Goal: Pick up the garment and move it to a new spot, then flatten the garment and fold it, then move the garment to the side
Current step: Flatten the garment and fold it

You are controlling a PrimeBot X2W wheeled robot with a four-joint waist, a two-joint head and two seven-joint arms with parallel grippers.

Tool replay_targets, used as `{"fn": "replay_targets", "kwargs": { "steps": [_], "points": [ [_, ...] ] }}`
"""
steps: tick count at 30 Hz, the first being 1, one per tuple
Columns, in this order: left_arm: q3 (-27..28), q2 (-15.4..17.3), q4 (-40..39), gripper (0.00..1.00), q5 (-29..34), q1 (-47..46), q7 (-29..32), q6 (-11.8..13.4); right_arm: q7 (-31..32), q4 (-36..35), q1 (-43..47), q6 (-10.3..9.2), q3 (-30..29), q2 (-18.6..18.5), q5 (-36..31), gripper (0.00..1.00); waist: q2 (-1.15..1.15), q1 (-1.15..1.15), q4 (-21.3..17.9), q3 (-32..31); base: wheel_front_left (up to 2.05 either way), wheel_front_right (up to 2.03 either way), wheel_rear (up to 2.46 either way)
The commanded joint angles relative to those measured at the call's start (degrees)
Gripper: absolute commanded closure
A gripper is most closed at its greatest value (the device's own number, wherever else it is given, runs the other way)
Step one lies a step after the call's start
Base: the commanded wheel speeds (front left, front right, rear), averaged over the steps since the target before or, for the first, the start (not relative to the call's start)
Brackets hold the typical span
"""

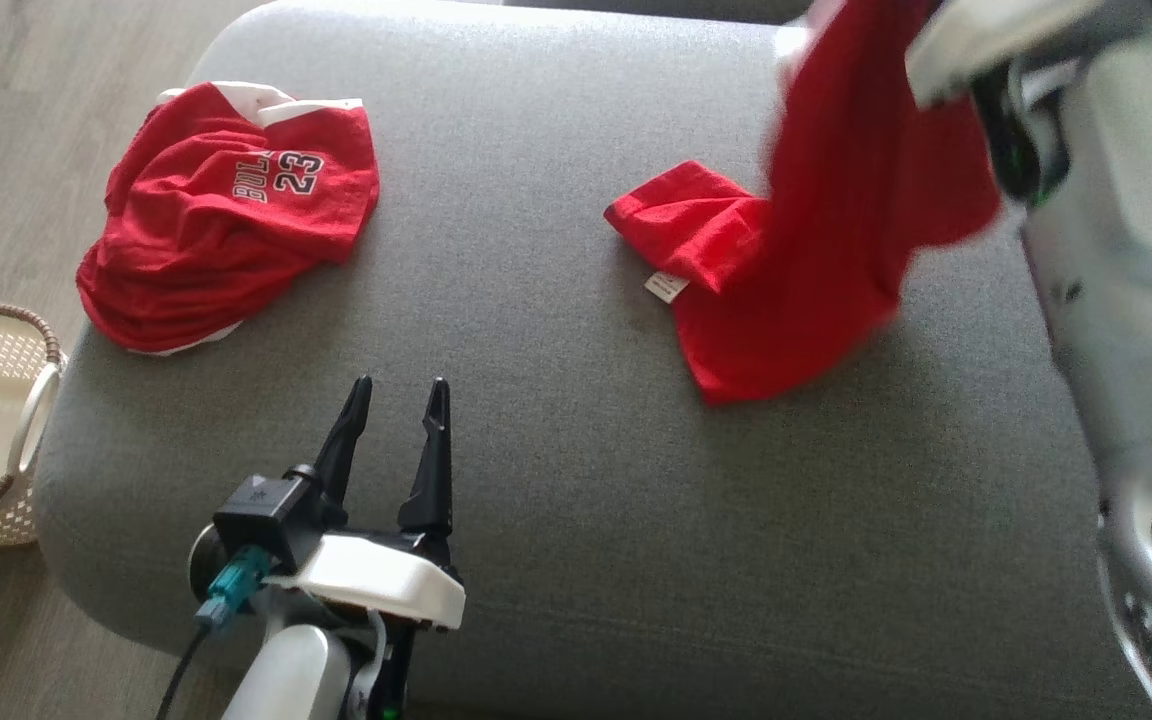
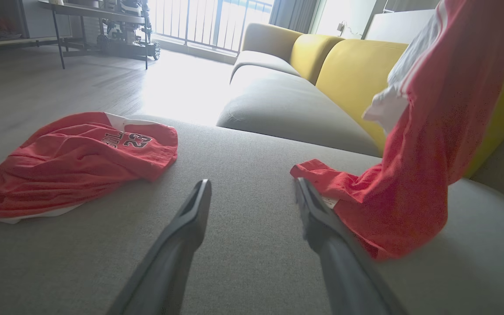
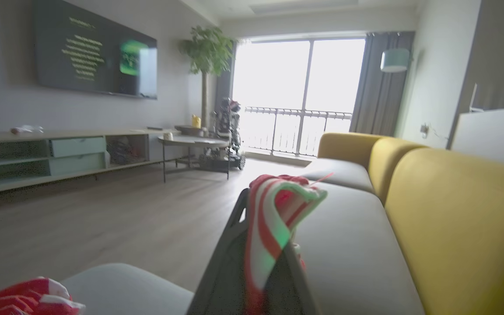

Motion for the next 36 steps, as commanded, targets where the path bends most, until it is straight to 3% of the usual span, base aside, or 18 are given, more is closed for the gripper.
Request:
{"fn": "replay_targets", "kwargs": {
  "steps": [1, 5, 10, 18, 23, 28, 29, 30, 31, 32, 36],
  "points": [
    [2.2, 0.1, -1.7, 0.0, -0.6, -1.1, -0.7, 0.5, -1.1, -3.1, -3.7, -0.01, 1.0, 0.4, 1.9, 1.0, 0.0, 0.0, 0.1, -0.3, 0.0, 0.0, 0.0],
    [2.3, 0.1, -1.8, 0.0, -0.6, -0.6, -0.7, 0.6, -2.7, -9.0, -8.4, -0.01, 0.9, -0.3, 9.4, 1.0, 0.0, 0.0, 0.4, -0.8, 0.0, 0.0, 0.0],
    [2.1, 0.1, -2.2, 0.0, -0.9, -0.6, -0.7, 0.9, -3.0, -18.8, -6.2, -0.01, -2.6, -3.9, 9.2, 1.0, 0.0, 0.0, 1.0, -0.8, 0.0, 0.0, 0.0],
    [1.4, 0.1, -2.6, 0.0, -1.4, -0.3, -0.7, 1.3, -1.0, -4.4, 10.7, -0.01, -3.8, -12.0, 4.5, 1.0, 0.0, 0.0, 0.8, -0.3, 0.0, 0.0, 0.0],
    [1.9, 0.1, -2.5, 0.0, -1.0, -0.6, -0.7, 1.3, 3.3, 4.3, 16.5, -0.01, -8.3, -14.1, 1.3, 1.0, 0.0, 0.0, -0.5, 0.5, 0.0, 0.0, 0.0],
    [2.0, 0.1, -1.5, 0.0, -0.5, -0.8, -0.7, 0.9, 7.6, 8.2, 20.0, -0.01, -15.5, -14.1, -3.8, 1.0, 0.0, 0.0, -2.4, 0.7, 0.0, 0.0, 0.0],
    [2.0, 0.1, -1.3, 0.0, -0.3, -0.7, -0.7, 0.8, 8.9, 8.5, 20.7, -0.01, -17.2, -13.6, -4.5, 0.96, 0.0, 0.0, -2.9, 0.6, 0.0, 0.0, 0.0],
    [2.0, 0.1, -1.0, 0.0, -0.2, -0.7, -0.7, 0.8, 10.5, 8.8, 21.4, -0.01, -18.9, -13.1, -5.5, 0.64, 0.0, 0.0, -3.5, 0.5, 0.0, 0.0, 0.0],
    [2.1, 0.1, -0.9, 0.0, -0.1, -0.6, -0.7, 0.8, 12.4, 8.9, 22.1, -0.01, -19.9, -12.5, -6.9, 0.14, 0.0, 0.0, -4.0, 0.4, 0.0, 0.0, 0.0],
    [2.2, 0.1, -0.7, 0.0, 0.0, -0.6, -0.7, 0.8, 14.2, 8.6, 22.8, -0.01, -20.5, -11.7, -8.2, 0.0, 0.0, 0.0, -4.6, 0.2, 0.0, 0.0, 0.0],
    [2.3, 0.1, -0.3, 0.0, 0.4, -0.5, -0.7, 0.5, 16.9, 2.5, 25.0, -0.01, -23.1, -8.1, -11.9, 0.0, 0.0, 0.0, -6.5, -0.5, 0.0, 0.0, 0.0]
  ]
}}
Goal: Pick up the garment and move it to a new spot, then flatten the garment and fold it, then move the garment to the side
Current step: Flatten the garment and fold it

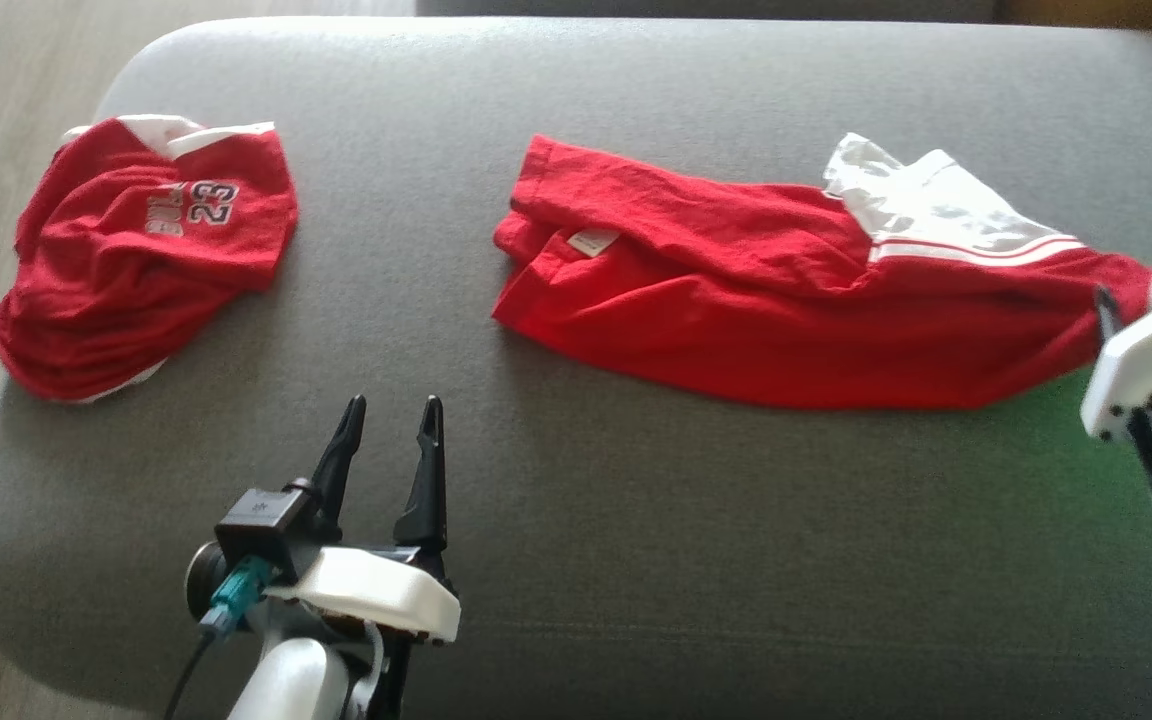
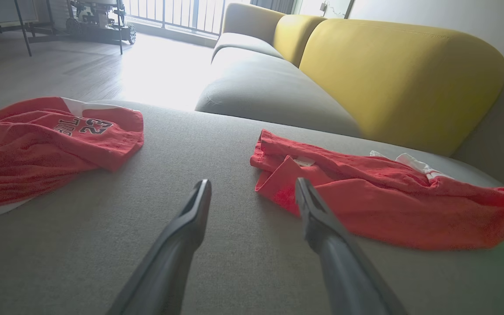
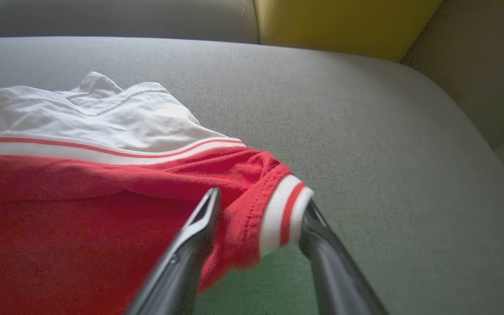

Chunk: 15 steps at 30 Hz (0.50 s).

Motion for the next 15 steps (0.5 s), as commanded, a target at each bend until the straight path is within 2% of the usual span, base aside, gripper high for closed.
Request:
{"fn": "replay_targets", "kwargs": {
  "steps": [1, 3, 7, 15],
  "points": [
    [2.3, 0.1, -1.6, 0.0, 0.5, -1.4, -0.7, -0.3, -0.3, -6.7, -0.6, -0.02, 0.1, 1.0, -2.0, 0.0, 0.0, 0.0, -1.5, -0.8, 0.0, 0.0, 0.0],
    [2.3, 0.1, -1.6, 0.0, 0.6, -1.4, -0.7, -0.3, -0.5, -9.3, 0.0, -0.02, -0.4, 1.9, -2.7, 0.0, 0.0, 0.0, -1.9, -1.1, 0.0, 0.0, 0.0],
    [3.1, 0.1, -1.7, 0.0, 0.8, -1.3, -0.7, -0.3, -3.2, -20.9, 2.4, -0.02, 0.0, 6.1, -3.0, 0.0, 0.0, 0.0, -3.3, -2.4, 0.0, 0.0, 0.0],
    [4.1, 0.1, -3.7, 0.0, 0.5, -1.1, -0.7, 0.5, -10.4, -36.9, 12.7, -0.02, 5.2, 10.4, -1.9, 0.0, 0.0, 0.0, -5.1, -4.7, 0.0, 0.0, 0.0]
  ]
}}
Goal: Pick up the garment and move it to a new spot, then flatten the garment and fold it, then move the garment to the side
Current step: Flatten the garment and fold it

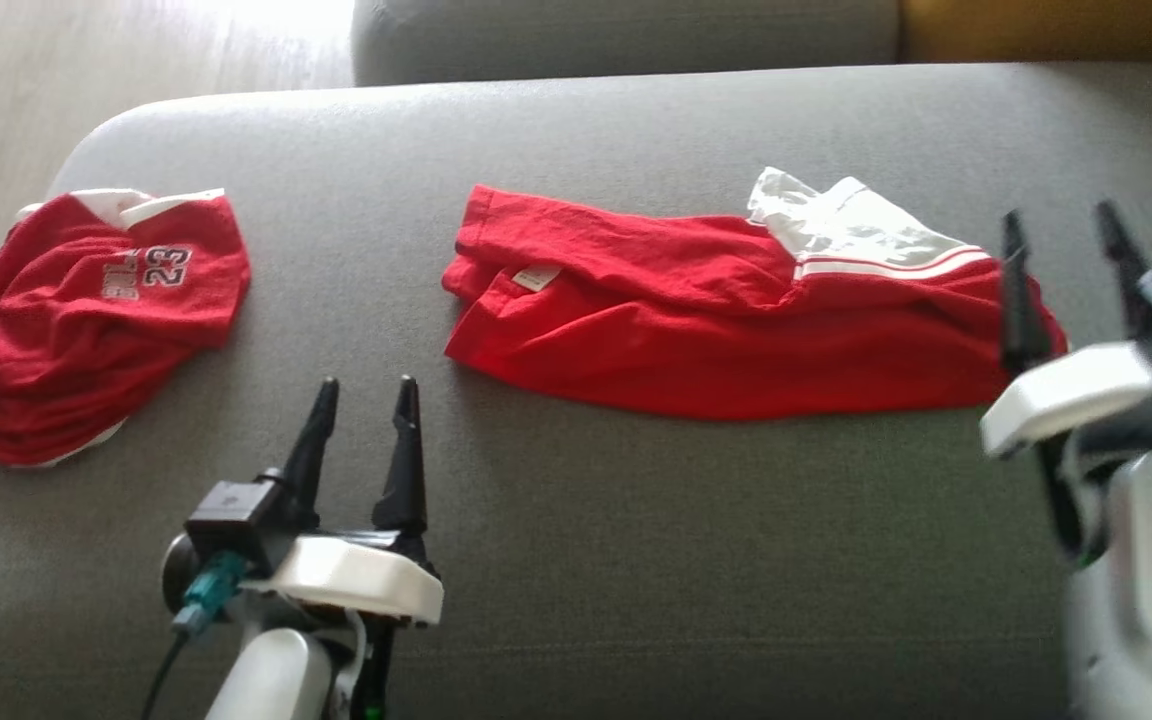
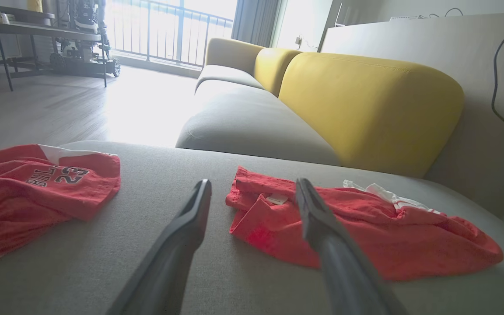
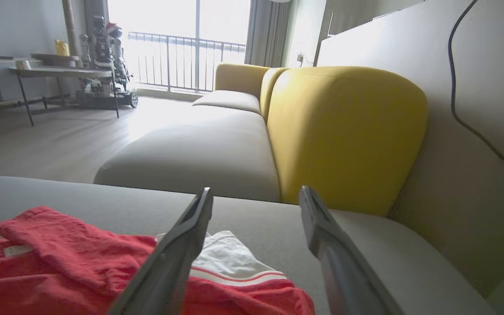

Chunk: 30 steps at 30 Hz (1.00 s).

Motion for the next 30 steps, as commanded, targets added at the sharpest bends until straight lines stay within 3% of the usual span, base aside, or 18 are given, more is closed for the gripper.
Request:
{"fn": "replay_targets", "kwargs": {
  "steps": [1, 6, 15, 20, 30],
  "points": [
    [2.5, 0.1, -2.4, 0.0, -0.3, -1.1, -0.7, 0.4, -1.0, -3.4, -0.2, -0.02, 1.9, 1.3, 0.9, 0.0, 0.0, 0.0, -0.6, -0.1, 0.0, 0.0, 0.0],
    [3.8, 0.1, -4.7, 0.0, -0.2, -0.4, -0.7, 1.3, -3.1, -9.9, 7.1, -0.02, 3.2, 3.2, 1.5, 0.0, 0.0, 0.0, -2.2, 0.7, 0.0, 0.0, 0.0],
    [3.4, 0.1, -4.5, 0.0, 0.6, -1.0, -0.7, 0.7, -2.9, -9.2, 8.9, -0.02, 5.1, 3.4, 2.5, 0.0, 0.0, 0.0, -2.3, 3.2, 0.0, 0.0, 0.0],
    [2.6, 0.1, -3.9, 0.0, 0.5, -2.0, -0.7, 0.4, -0.2, -4.1, 2.7, -0.02, 5.3, 3.4, 3.0, 0.0, 0.0, 0.0, -1.0, 5.2, 0.0, 0.0, 0.0],
    [-1.0, 0.1, -3.3, 0.0, -0.4, -4.6, -0.7, 0.5, 4.8, 13.7, -13.5, -0.02, 6.0, 3.4, -8.4, 0.0, 0.0, 0.0, 5.1, 9.5, 0.0, 0.0, 0.0]
  ]
}}
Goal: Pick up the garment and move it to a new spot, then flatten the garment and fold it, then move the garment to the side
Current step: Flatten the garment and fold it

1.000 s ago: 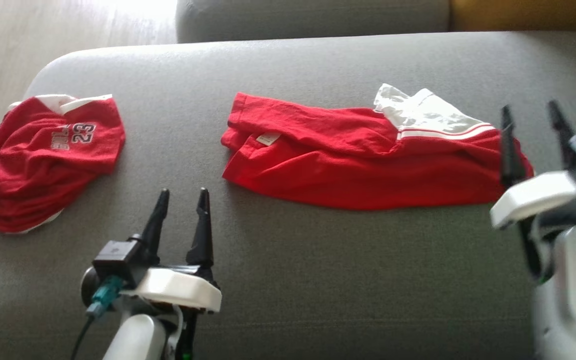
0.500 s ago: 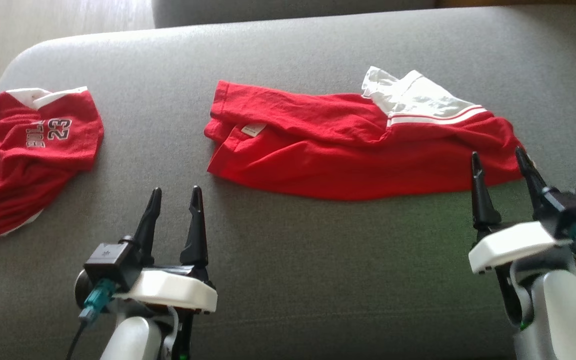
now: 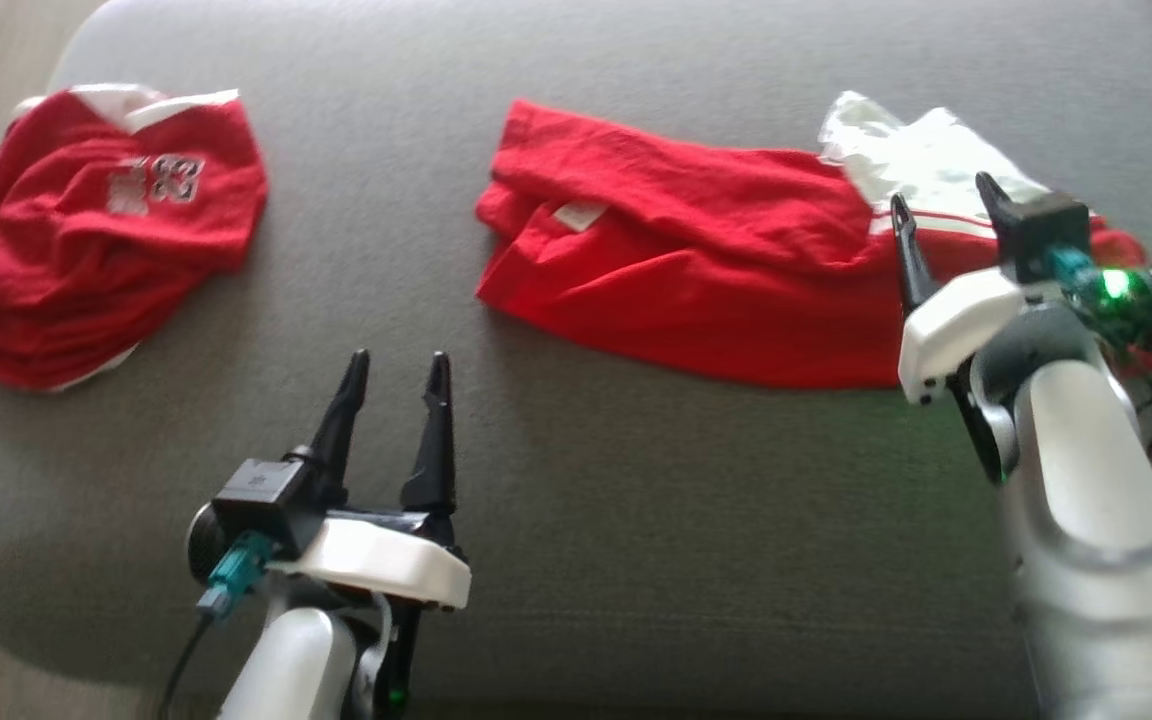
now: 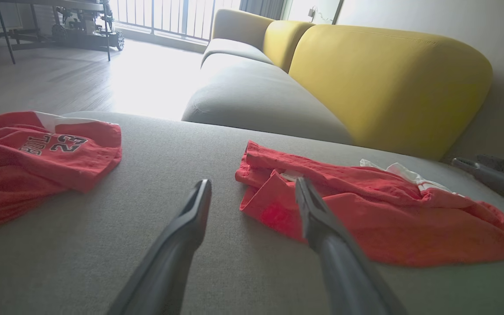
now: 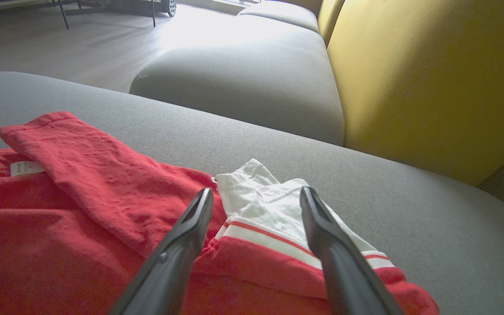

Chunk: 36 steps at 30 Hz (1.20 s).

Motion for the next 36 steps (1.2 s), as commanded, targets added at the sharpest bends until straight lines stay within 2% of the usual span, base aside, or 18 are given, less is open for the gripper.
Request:
{"fn": "replay_targets", "kwargs": {
  "steps": [1, 10, 16, 18, 28, 36],
  "points": [
    [1.1, 0.1, -1.5, 0.0, -0.5, -2.8, -0.7, 0.1, 0.6, 1.0, -3.9, -0.02, 0.2, 0.1, -2.0, 0.0, 0.0, 0.0, 2.4, 1.6, 0.0, 0.0, 0.0],
    [-0.3, 0.1, -1.3, 0.0, -1.5, -3.8, -0.7, 0.7, 1.9, 11.9, -11.5, -0.02, -5.9, -1.2, -7.0, 0.0, 0.0, 0.0, 6.2, 3.9, 0.0, 0.0, 0.0],
    [-0.7, 0.1, -0.9, 0.0, -2.2, -4.2, -0.7, 0.9, 2.7, 17.7, -14.9, -0.02, -8.9, -1.5, -9.6, 0.0, 0.0, 0.0, 7.3, 4.9, 0.0, 0.0, 0.0],
    [-0.7, 0.1, -0.8, 0.0, -2.3, -4.3, -0.7, 1.0, 2.5, 18.8, -15.6, -0.02, -10.6, -1.5, -10.2, 1.0, 0.0, 0.0, 7.3, 4.9, 0.0, 0.0, 0.0],
    [-0.1, 0.1, -0.2, 0.0, -1.9, -4.1, -0.7, 1.0, -5.2, 20.7, -17.3, -0.02, -13.8, -0.1, -9.8, 1.0, 0.0, 0.0, 4.5, 2.7, 0.0, 0.0, 0.0],
    [1.7, 0.1, 0.2, 0.0, -1.0, -2.9, -0.7, 0.2, -10.5, 20.0, -22.0, -0.02, -11.6, 0.2, -0.1, 1.0, 0.0, 0.0, -1.2, -1.2, 0.0, 0.0, 0.0]
  ]
}}
